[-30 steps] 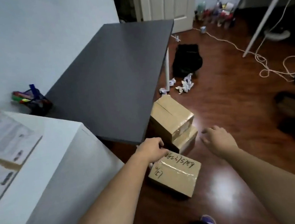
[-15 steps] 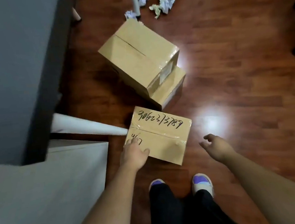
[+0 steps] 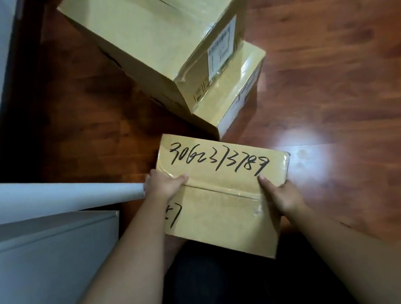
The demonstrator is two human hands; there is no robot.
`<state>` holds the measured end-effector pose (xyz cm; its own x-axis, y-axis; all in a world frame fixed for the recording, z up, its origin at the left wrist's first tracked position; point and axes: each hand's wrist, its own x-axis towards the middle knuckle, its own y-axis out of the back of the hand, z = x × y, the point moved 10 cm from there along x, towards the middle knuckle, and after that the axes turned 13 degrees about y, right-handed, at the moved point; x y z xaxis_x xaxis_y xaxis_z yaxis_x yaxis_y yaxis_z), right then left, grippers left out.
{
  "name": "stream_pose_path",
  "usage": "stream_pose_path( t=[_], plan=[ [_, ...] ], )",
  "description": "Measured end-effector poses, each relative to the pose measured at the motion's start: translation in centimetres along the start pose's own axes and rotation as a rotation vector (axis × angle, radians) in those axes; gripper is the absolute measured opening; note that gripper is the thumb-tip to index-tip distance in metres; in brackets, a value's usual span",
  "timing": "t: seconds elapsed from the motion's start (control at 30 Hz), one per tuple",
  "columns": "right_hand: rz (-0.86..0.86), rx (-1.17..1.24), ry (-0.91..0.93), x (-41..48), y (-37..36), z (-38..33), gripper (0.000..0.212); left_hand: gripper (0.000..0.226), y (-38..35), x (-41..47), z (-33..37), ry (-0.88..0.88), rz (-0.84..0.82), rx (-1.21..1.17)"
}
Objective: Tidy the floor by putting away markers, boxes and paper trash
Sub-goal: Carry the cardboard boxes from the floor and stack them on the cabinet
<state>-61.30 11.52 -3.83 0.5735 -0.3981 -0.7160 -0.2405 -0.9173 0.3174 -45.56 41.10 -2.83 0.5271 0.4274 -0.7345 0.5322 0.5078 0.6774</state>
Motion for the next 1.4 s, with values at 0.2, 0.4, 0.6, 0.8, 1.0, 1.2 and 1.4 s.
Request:
stream_pose_path(
  t=[0.2, 0.4, 0.6, 0.8, 1.0, 1.2, 1.4],
  plan=[
    [0.140, -0.005, -0.050, -2.1, 6.4, -3.3, 0.065, 0.085, 3.8, -6.8, 3.4, -0.095, 0.126, -0.120],
    [0.190, -0.059, -0.032, -13.5, 16.2, -12.3, 0.090, 0.071, 12.3, -22.3, 6.5, -0.181, 0.004, -0.134],
    [0.282, -0.114, 0.087, -26.1, 28.7, -27.2, 0.092, 0.079, 23.8, -41.3, 11.2, -0.306, 0.066, -0.130],
    [0.447, -0.173, 0.326, -35.9, 40.4, -44.4, 0.102, 0.076, 35.2, -56.6, 15.9, -0.477, 0.100, -0.364],
    [0.382, -0.182, 0.727, -45.7, 41.1, -64.2, 0.085, 0.059, 52.3, -65.8, 12.8, -0.604, 0.177, -0.695],
    [0.080, -0.064, 1.092, -58.2, 29.6, -76.4, 0.049, 0.066, 66.9, -70.7, -1.1, -0.570, 0.375, -0.925],
    [-0.451, 0.138, 1.295, -73.0, 11.0, -77.6, 0.039, 0.064, 73.0, -74.2, -24.1, -0.312, 0.664, -1.142]
  ],
)
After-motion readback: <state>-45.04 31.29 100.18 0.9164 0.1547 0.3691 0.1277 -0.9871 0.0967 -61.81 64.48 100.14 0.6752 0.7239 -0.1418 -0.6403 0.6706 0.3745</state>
